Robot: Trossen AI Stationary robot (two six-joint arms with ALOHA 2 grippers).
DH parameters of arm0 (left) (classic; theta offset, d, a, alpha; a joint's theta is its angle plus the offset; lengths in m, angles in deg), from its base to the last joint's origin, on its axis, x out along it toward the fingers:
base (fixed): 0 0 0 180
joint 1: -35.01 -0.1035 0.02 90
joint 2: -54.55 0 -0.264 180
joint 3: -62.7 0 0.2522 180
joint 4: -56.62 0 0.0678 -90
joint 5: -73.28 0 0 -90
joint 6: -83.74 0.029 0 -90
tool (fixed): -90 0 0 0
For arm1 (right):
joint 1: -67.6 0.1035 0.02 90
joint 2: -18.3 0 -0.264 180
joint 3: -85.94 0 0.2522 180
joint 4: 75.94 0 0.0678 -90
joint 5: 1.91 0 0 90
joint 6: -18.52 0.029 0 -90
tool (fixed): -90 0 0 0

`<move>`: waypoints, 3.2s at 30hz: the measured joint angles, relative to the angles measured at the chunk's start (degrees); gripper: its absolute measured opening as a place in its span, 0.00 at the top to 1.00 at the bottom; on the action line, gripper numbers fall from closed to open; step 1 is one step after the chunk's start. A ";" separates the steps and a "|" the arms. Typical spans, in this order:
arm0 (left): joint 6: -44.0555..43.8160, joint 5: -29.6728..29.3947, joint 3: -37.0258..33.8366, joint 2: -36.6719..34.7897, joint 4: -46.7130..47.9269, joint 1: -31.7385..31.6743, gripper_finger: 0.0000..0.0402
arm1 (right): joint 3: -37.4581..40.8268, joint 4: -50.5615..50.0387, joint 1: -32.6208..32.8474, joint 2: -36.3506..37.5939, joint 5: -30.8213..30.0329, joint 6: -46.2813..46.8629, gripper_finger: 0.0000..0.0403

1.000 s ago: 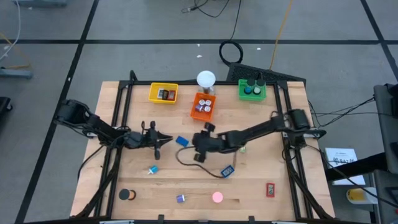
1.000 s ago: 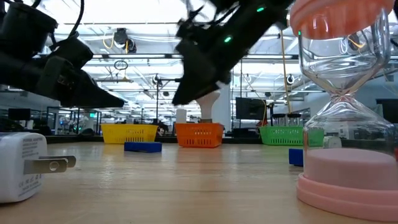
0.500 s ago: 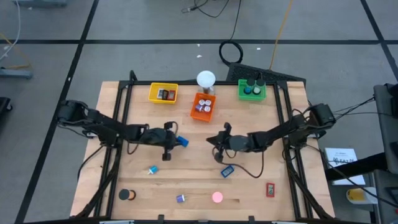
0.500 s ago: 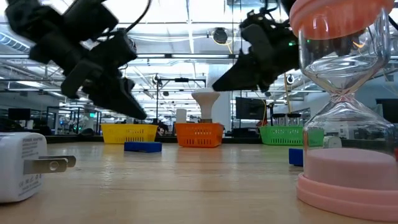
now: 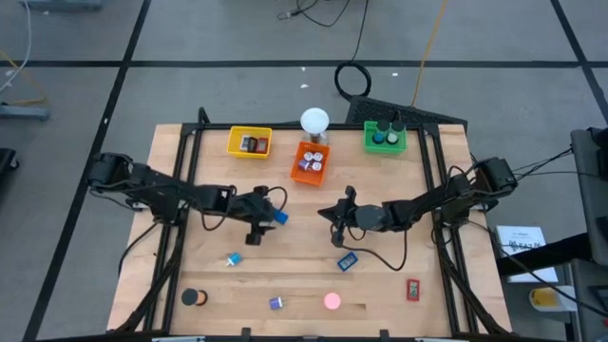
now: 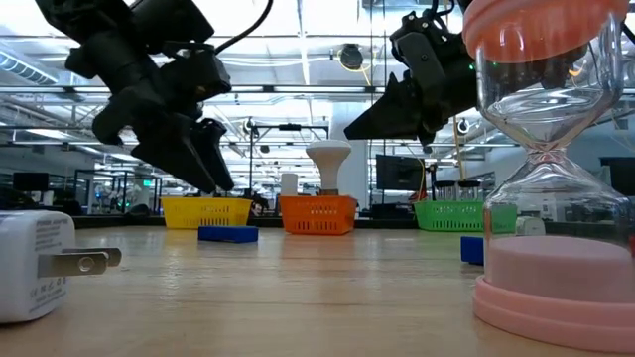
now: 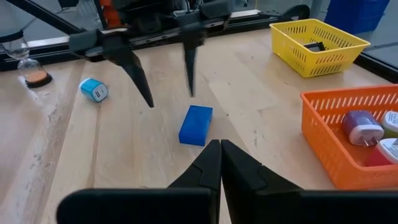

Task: Pick & Place Office items
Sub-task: Put the top blue digital clock into the yellow bin, then put the blue charger adapter into the orange bin

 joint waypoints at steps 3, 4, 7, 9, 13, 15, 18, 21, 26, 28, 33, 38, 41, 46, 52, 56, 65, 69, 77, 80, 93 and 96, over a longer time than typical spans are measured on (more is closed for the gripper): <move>1.77 1.62 0.02 1.44 -0.89 -1.62 0.30 | 0.00 0.02 0.00 0.00 0.02 0.00 1.00; 2.24 1.90 0.01 2.16 -0.97 -1.99 0.28 | 0.00 0.02 0.00 0.00 0.02 -0.02 1.00; 4.40 3.21 0.00 5.19 -3.25 -2.90 0.24 | 0.00 0.02 0.00 0.00 0.02 -0.02 1.00; 5.87 3.21 0.00 7.39 -4.55 -3.15 0.24 | -0.01 0.02 0.00 0.00 0.02 -0.02 1.00; 6.84 2.53 0.00 10.26 -7.41 -4.03 0.26 | 0.00 0.01 0.00 0.00 0.04 -0.02 1.00; 6.09 2.28 0.00 11.08 -7.26 -4.60 0.30 | -0.02 0.00 0.00 0.00 0.04 -0.02 1.00; 5.04 2.55 0.00 10.99 -5.93 -5.23 0.38 | -0.02 -0.02 0.00 0.00 0.04 -0.02 1.00; 4.23 2.84 0.00 10.99 -5.07 -5.65 0.48 | -0.02 0.00 0.00 0.00 0.04 -0.02 1.00; 1.57 1.51 1.19 9.32 -0.65 -5.74 0.61 | -0.02 0.00 0.00 0.00 0.07 -0.04 1.00; 0.44 -0.63 2.74 6.47 3.64 -5.86 0.61 | -0.02 0.00 0.00 0.00 0.04 -0.04 1.00; -5.97 -8.58 6.20 -3.81 15.14 -9.11 0.61 | -0.02 -0.45 0.12 0.00 0.06 -0.02 1.00; -14.96 -11.43 6.97 -14.31 22.81 -17.97 0.61 | -0.02 -0.48 0.78 -0.02 0.07 -0.07 1.00; -17.86 -14.53 6.95 -17.67 26.55 -24.61 0.60 | -0.02 -0.45 0.93 -0.02 0.03 -0.22 1.00; -18.83 -13.23 6.95 -17.12 27.22 -36.00 0.61 | -0.02 -0.28 0.85 -0.02 -0.04 -0.13 1.00; -18.60 -7.99 6.93 -9.49 22.24 -44.54 0.60 | -0.02 -0.20 0.74 -0.02 -0.05 -0.14 1.00; -18.53 -7.68 6.88 -3.70 17.79 -47.09 0.60 | -0.02 -0.20 0.74 -0.02 -0.09 -0.17 1.00; -21.04 -7.65 6.88 2.59 11.76 -51.70 0.60 | -0.02 -0.20 0.74 -0.02 -0.13 -0.22 1.00; -21.06 -7.66 6.88 4.30 11.00 -51.85 0.60 | -0.02 -0.20 0.74 -0.02 -0.15 -0.20 1.00; -20.58 -7.58 6.88 6.29 9.29 -51.80 0.58 | -0.02 -0.20 0.74 -0.02 -0.15 -0.22 1.00; -20.56 -7.64 6.88 6.25 9.43 -51.70 0.54 | -0.02 -0.20 0.74 -0.02 -0.15 -0.22 1.00; -15.40 -7.47 6.88 -1.33 14.92 -51.47 0.39 | -0.02 -0.22 0.74 -0.02 -0.15 -0.37 1.00; -12.51 -5.66 6.88 -6.00 18.80 -50.17 0.41 | -0.02 -0.22 0.74 -0.02 -0.15 -0.46 1.00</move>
